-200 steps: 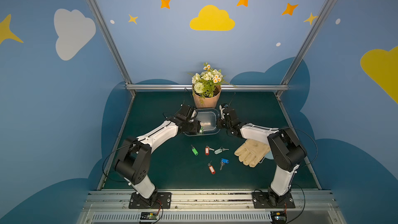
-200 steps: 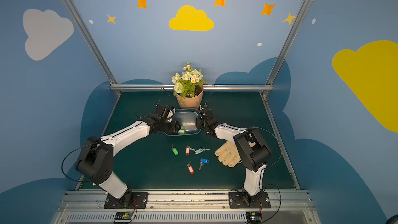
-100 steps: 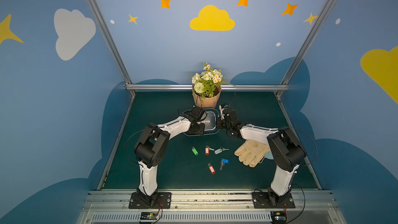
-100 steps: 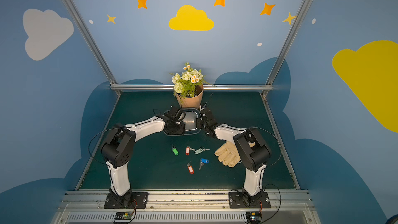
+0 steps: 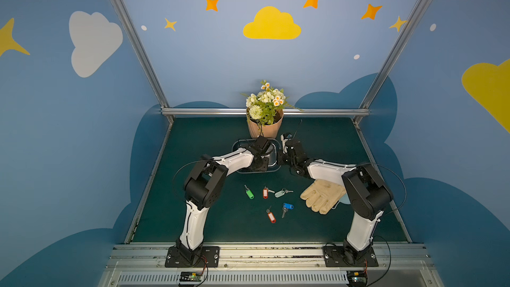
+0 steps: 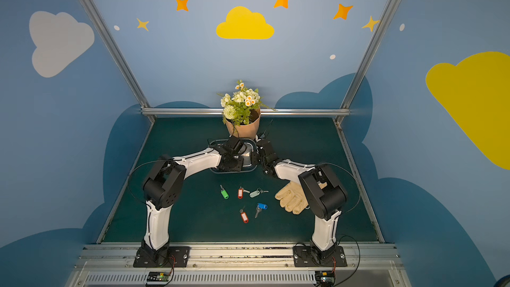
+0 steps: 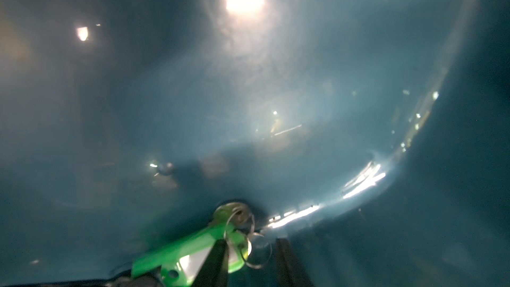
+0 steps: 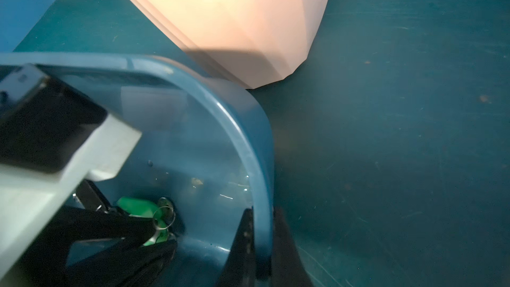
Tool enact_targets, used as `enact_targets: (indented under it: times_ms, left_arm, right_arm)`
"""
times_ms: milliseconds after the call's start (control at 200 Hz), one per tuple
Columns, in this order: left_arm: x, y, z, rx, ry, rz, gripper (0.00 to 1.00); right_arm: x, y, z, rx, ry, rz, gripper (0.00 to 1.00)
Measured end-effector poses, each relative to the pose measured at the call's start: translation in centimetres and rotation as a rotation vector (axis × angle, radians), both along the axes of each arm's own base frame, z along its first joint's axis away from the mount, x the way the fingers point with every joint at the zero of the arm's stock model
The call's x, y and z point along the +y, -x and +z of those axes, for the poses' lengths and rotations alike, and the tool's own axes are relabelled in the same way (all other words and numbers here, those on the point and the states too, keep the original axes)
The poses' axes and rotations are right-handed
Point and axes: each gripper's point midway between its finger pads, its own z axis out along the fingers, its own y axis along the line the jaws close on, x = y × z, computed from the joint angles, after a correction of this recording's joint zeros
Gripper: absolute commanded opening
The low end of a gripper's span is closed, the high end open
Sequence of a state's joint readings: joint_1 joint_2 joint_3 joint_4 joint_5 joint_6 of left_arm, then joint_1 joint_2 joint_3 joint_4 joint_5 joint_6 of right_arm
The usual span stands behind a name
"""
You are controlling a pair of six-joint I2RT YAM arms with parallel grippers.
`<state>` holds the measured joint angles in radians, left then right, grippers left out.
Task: Take the keys out of the storage box
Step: Pick up the key from the storage box.
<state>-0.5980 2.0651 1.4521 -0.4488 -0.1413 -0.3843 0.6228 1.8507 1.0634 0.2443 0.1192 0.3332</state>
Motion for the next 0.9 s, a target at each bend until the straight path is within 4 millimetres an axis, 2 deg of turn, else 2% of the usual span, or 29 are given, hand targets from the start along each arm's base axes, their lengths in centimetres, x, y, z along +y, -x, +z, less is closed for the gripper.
enact_targets:
  times_ms: [65,85,411,751,901]
  left_arm:
    - [0.1,0.1,0.0,-0.001,-0.008,0.005,0.04]
    - [0.1,0.1,0.0,-0.002,-0.011,0.001,0.03]
    - [0.3,0.1,0.7,-0.025,-0.024,0.010,0.03]
    - [0.6,0.2,6.0,-0.125,0.034,0.017,0.03]
    - [1.1,1.0,7.9,-0.153,0.051,0.019,0.03]
  right_arm:
    - [0.0,0.0,0.0,-0.002,-0.001,0.000,0.00]
    - [0.0,0.0,0.0,-0.003,-0.002,0.000,0.00]
    - [-0.1,0.0,0.0,-0.006,0.004,-0.004,0.00]
    - [-0.2,-0.1,0.0,-0.010,0.011,-0.010,0.00]
    - [-0.3,-0.2,0.0,-0.010,0.013,-0.015,0.00]
